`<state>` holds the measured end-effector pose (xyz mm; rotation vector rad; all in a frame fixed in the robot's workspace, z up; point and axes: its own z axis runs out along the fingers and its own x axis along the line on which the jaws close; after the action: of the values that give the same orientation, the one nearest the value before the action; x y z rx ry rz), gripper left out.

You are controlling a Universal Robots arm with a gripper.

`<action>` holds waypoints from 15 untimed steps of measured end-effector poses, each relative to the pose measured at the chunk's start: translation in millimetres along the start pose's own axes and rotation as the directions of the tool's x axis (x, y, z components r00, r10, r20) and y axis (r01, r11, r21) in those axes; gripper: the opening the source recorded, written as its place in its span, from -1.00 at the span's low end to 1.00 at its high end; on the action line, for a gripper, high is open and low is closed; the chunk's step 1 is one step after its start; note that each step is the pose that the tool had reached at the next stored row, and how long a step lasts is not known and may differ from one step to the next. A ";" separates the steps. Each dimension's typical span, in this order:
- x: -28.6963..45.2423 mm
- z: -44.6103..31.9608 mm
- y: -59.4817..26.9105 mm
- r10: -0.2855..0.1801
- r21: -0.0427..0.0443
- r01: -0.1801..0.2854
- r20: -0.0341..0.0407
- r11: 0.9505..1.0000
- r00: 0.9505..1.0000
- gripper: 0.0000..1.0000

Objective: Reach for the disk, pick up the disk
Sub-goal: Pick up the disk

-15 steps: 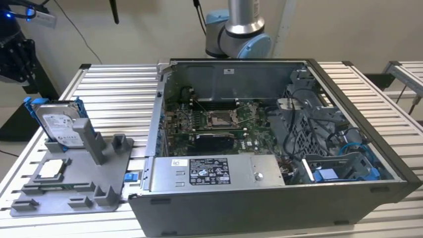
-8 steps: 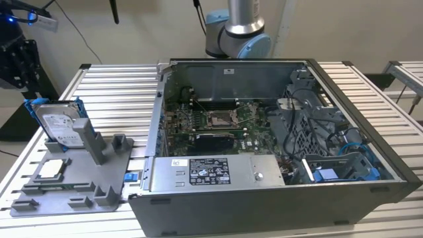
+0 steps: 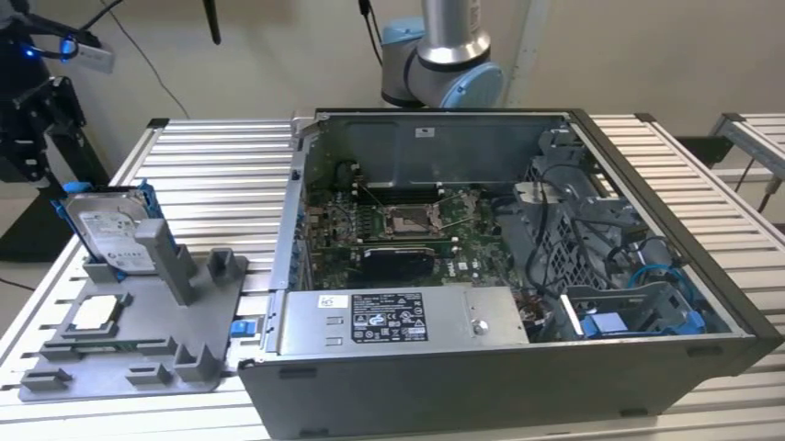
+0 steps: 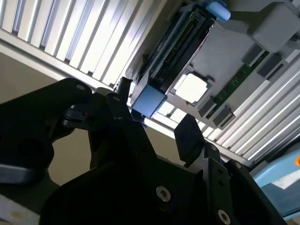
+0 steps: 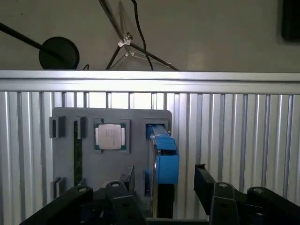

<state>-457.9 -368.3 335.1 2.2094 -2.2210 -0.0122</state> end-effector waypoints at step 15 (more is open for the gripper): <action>0.0 26.8 -0.3 -0.011 0.004 0.011 0.000 1.000 1.000 1.00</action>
<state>-457.9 -368.3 308.3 2.2230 -2.2112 -0.0084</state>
